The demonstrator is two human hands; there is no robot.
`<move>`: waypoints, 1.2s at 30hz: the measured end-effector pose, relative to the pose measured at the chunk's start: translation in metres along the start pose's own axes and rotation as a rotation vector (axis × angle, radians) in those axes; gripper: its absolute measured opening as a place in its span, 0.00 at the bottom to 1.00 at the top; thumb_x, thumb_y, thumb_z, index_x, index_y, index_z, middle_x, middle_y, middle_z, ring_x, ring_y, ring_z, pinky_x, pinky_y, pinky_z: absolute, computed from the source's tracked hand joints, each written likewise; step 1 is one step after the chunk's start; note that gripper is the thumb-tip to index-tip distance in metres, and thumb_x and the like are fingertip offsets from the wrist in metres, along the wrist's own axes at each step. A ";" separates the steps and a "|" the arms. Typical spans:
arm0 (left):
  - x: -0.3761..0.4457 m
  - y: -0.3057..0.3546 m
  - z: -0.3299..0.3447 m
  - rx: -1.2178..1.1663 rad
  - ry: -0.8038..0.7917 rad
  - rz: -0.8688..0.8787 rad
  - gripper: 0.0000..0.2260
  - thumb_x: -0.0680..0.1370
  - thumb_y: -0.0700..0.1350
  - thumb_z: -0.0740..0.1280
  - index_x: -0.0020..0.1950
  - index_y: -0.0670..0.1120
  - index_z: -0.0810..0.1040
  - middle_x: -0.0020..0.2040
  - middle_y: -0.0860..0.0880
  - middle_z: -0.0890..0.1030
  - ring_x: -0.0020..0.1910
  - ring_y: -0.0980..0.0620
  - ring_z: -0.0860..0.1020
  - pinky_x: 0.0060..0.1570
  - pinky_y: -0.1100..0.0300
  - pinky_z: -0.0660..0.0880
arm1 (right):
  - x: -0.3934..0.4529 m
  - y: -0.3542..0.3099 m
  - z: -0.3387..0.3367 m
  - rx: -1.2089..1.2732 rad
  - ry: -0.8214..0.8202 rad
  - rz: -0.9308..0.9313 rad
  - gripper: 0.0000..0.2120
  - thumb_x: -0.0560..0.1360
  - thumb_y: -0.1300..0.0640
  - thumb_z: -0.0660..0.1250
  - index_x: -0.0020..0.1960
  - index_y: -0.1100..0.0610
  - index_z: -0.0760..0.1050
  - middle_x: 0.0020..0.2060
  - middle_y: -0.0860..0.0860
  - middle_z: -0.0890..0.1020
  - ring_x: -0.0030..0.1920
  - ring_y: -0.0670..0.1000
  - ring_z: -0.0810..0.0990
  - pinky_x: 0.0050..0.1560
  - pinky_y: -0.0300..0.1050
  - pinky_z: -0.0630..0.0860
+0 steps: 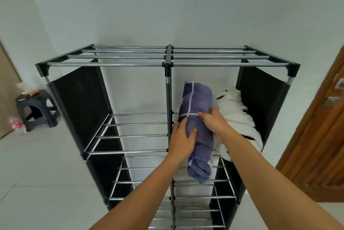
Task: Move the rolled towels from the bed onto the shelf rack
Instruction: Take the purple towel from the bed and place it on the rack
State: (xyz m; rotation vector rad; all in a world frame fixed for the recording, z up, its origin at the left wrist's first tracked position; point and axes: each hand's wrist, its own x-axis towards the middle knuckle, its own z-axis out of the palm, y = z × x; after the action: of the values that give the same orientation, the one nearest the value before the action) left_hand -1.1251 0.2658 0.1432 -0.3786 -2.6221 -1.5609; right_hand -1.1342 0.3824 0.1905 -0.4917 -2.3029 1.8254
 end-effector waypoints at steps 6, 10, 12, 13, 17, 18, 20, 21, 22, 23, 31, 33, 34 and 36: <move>0.002 -0.009 0.008 0.045 -0.120 -0.056 0.26 0.80 0.50 0.58 0.78 0.50 0.56 0.77 0.44 0.58 0.75 0.44 0.62 0.74 0.50 0.61 | 0.001 0.017 -0.005 -0.453 -0.055 -0.125 0.17 0.75 0.65 0.57 0.64 0.63 0.70 0.61 0.61 0.77 0.60 0.60 0.75 0.56 0.46 0.70; -0.037 -0.018 0.006 -0.058 -0.036 -0.018 0.34 0.76 0.48 0.66 0.78 0.49 0.54 0.74 0.46 0.60 0.72 0.48 0.64 0.71 0.53 0.65 | 0.001 0.013 -0.018 -0.662 -0.129 -0.138 0.19 0.75 0.56 0.62 0.65 0.59 0.72 0.60 0.59 0.79 0.59 0.60 0.77 0.53 0.45 0.70; -0.051 -0.024 0.008 -0.122 -0.030 -0.058 0.39 0.73 0.49 0.70 0.79 0.51 0.51 0.74 0.47 0.60 0.72 0.49 0.65 0.70 0.54 0.67 | 0.001 0.010 -0.020 -0.723 -0.132 -0.131 0.20 0.75 0.50 0.64 0.64 0.59 0.72 0.60 0.59 0.79 0.58 0.60 0.77 0.52 0.46 0.71; -0.055 -0.025 0.010 -0.152 -0.050 -0.086 0.42 0.73 0.48 0.71 0.79 0.52 0.48 0.75 0.48 0.58 0.72 0.50 0.65 0.70 0.55 0.67 | 0.001 0.009 -0.020 -0.744 -0.132 -0.128 0.22 0.75 0.48 0.65 0.64 0.59 0.72 0.60 0.59 0.79 0.58 0.60 0.77 0.52 0.46 0.71; -0.065 -0.019 0.020 -0.303 -0.126 -0.148 0.48 0.73 0.38 0.71 0.77 0.56 0.38 0.78 0.48 0.53 0.62 0.69 0.72 0.54 0.73 0.72 | -0.002 0.013 -0.011 -0.815 -0.157 -0.104 0.27 0.73 0.44 0.66 0.65 0.61 0.71 0.60 0.60 0.79 0.58 0.59 0.78 0.55 0.48 0.74; -0.065 -0.015 0.023 -0.366 -0.132 -0.169 0.47 0.74 0.34 0.70 0.77 0.54 0.38 0.78 0.47 0.54 0.50 0.78 0.75 0.43 0.78 0.73 | -0.003 0.014 -0.009 -0.827 -0.158 -0.101 0.26 0.74 0.44 0.65 0.63 0.62 0.72 0.59 0.60 0.80 0.56 0.59 0.78 0.54 0.47 0.74; -0.066 -0.007 0.027 -0.425 -0.128 -0.196 0.45 0.75 0.29 0.67 0.78 0.50 0.40 0.77 0.45 0.56 0.37 0.84 0.72 0.30 0.80 0.71 | -0.007 0.016 -0.007 -0.819 -0.145 -0.099 0.21 0.74 0.47 0.65 0.59 0.62 0.73 0.55 0.60 0.80 0.54 0.59 0.79 0.51 0.47 0.74; -0.066 -0.006 0.029 -0.445 -0.114 -0.203 0.44 0.75 0.29 0.66 0.79 0.49 0.41 0.76 0.46 0.58 0.36 0.84 0.71 0.29 0.80 0.71 | -0.008 0.018 -0.007 -0.816 -0.137 -0.117 0.18 0.75 0.49 0.64 0.57 0.62 0.73 0.53 0.59 0.80 0.53 0.59 0.79 0.50 0.47 0.73; -0.067 -0.004 0.030 -0.463 -0.099 -0.202 0.43 0.75 0.28 0.66 0.79 0.49 0.42 0.75 0.50 0.61 0.36 0.84 0.71 0.29 0.79 0.71 | -0.010 0.019 -0.007 -0.827 -0.127 -0.145 0.13 0.76 0.52 0.63 0.53 0.61 0.72 0.51 0.59 0.80 0.52 0.59 0.79 0.47 0.46 0.72; -0.067 -0.002 0.032 -0.483 -0.089 -0.196 0.42 0.75 0.28 0.65 0.79 0.48 0.43 0.70 0.55 0.65 0.35 0.84 0.72 0.29 0.79 0.71 | -0.012 0.020 -0.007 -0.852 -0.116 -0.166 0.09 0.76 0.54 0.62 0.50 0.60 0.72 0.49 0.60 0.80 0.50 0.59 0.78 0.45 0.44 0.70; -0.055 -0.004 0.039 -0.507 -0.017 -0.151 0.40 0.75 0.30 0.67 0.79 0.51 0.50 0.58 0.58 0.78 0.38 0.78 0.77 0.34 0.78 0.73 | -0.012 0.017 -0.009 -0.840 0.004 -0.300 0.07 0.78 0.59 0.60 0.47 0.62 0.74 0.48 0.64 0.82 0.49 0.62 0.79 0.46 0.49 0.73; -0.045 -0.007 0.041 -0.509 -0.002 -0.141 0.41 0.75 0.30 0.68 0.79 0.51 0.50 0.69 0.52 0.70 0.44 0.79 0.76 0.39 0.81 0.72 | -0.008 0.014 -0.007 -0.803 0.048 -0.305 0.08 0.78 0.59 0.59 0.48 0.63 0.74 0.48 0.63 0.82 0.48 0.62 0.79 0.46 0.49 0.73; -0.039 -0.010 0.040 -0.505 0.001 -0.140 0.41 0.74 0.31 0.68 0.79 0.52 0.50 0.71 0.51 0.67 0.50 0.74 0.77 0.43 0.80 0.73 | -0.005 0.014 -0.006 -0.783 0.060 -0.303 0.08 0.78 0.60 0.59 0.49 0.64 0.74 0.48 0.62 0.81 0.49 0.62 0.79 0.46 0.48 0.72; -0.027 -0.015 0.038 -0.462 0.000 -0.133 0.43 0.73 0.34 0.71 0.79 0.55 0.50 0.75 0.48 0.65 0.65 0.59 0.74 0.59 0.68 0.74 | -0.002 0.015 -0.004 -0.722 0.067 -0.292 0.09 0.78 0.62 0.58 0.53 0.62 0.74 0.51 0.61 0.81 0.51 0.61 0.79 0.48 0.47 0.71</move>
State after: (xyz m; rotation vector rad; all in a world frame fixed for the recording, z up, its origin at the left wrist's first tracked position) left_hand -1.1003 0.2871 0.1069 -0.2276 -2.3042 -2.2091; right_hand -1.1288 0.3891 0.1768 -0.2646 -2.7561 0.8037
